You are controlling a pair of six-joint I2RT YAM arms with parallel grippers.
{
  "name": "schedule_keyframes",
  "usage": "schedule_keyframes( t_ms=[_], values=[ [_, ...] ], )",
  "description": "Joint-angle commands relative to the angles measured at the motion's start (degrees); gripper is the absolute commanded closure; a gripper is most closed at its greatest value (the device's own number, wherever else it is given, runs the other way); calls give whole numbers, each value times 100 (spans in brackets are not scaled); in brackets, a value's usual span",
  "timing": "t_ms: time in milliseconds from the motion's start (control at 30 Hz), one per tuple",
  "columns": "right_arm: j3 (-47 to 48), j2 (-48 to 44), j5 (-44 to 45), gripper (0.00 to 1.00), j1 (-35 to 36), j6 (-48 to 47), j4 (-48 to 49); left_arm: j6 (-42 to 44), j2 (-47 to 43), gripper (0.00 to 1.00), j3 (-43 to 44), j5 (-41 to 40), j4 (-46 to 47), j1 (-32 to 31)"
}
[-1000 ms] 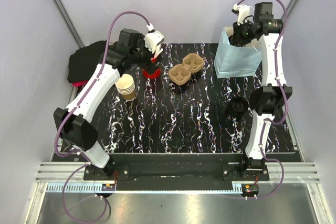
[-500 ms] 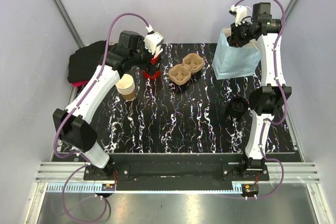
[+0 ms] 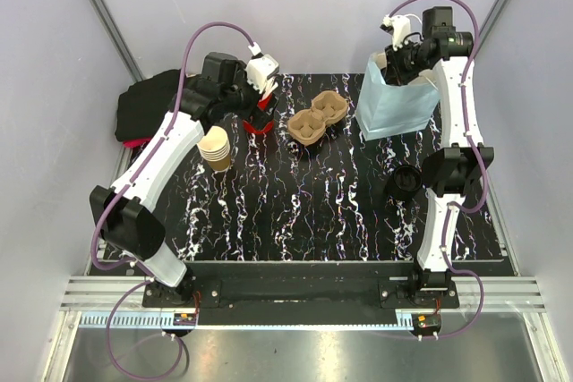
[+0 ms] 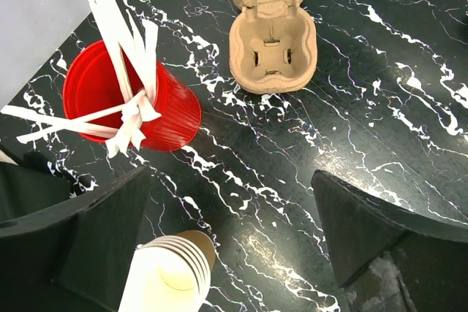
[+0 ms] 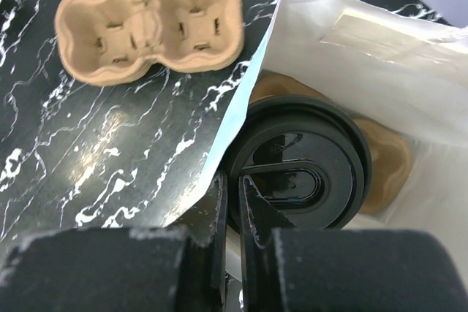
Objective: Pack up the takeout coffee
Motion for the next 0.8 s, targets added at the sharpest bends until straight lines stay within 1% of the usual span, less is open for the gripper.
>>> schedule_keyframes(
  t_ms=[0, 333, 767],
  values=[
    [330, 64, -340, 100, 65, -367, -484, -103, -256, 1, 3, 176, 250, 28],
    [383, 11, -709, 100, 127, -982, -1188, -217, -159, 1, 47, 299, 303, 28],
    [321, -156, -867, 100, 285, -1738, -2206, -296, -115, 1, 99, 360, 329, 28]
  ],
)
